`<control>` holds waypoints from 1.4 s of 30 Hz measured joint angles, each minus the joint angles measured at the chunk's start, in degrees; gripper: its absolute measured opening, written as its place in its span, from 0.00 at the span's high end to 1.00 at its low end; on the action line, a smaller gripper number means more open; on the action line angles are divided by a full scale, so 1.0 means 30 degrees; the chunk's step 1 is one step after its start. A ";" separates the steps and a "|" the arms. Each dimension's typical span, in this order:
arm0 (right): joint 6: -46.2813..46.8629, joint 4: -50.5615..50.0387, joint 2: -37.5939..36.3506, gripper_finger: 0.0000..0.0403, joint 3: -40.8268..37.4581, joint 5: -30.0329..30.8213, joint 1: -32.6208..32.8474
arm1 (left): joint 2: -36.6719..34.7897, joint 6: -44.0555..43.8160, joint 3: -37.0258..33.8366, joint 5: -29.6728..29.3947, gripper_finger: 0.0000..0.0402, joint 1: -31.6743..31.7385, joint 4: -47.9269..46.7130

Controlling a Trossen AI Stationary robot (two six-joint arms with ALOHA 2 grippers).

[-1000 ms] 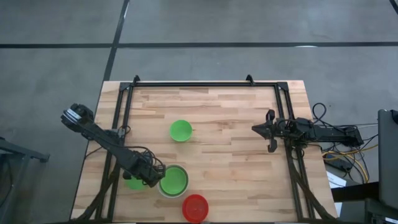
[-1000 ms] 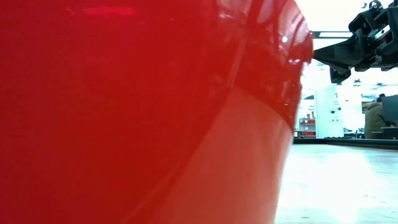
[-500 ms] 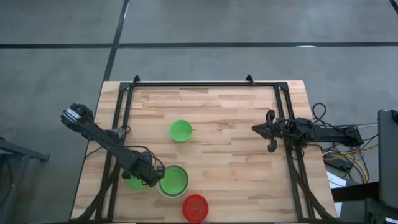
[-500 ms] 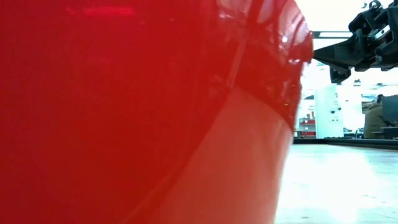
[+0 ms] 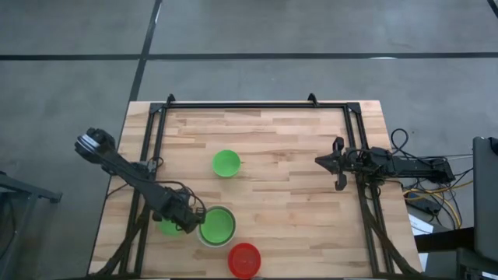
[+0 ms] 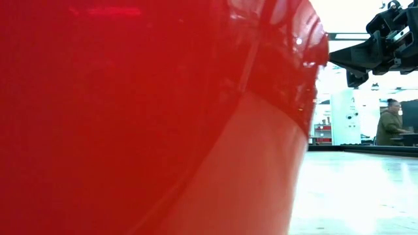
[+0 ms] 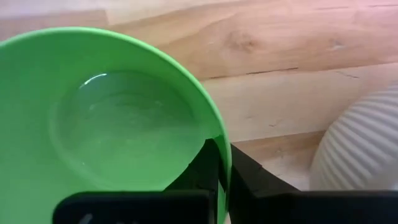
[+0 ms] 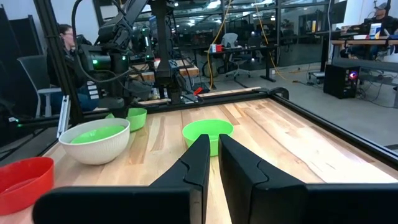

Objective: Nest bowls inside each other
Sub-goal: Stack the bottom green bowl on the green bowl

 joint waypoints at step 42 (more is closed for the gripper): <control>0.0006 0.0000 0.0000 0.92 0.0000 0.0005 0.0002 | -0.3416 1.4684 0.4438 -0.7974 0.98 0.0022 -0.5989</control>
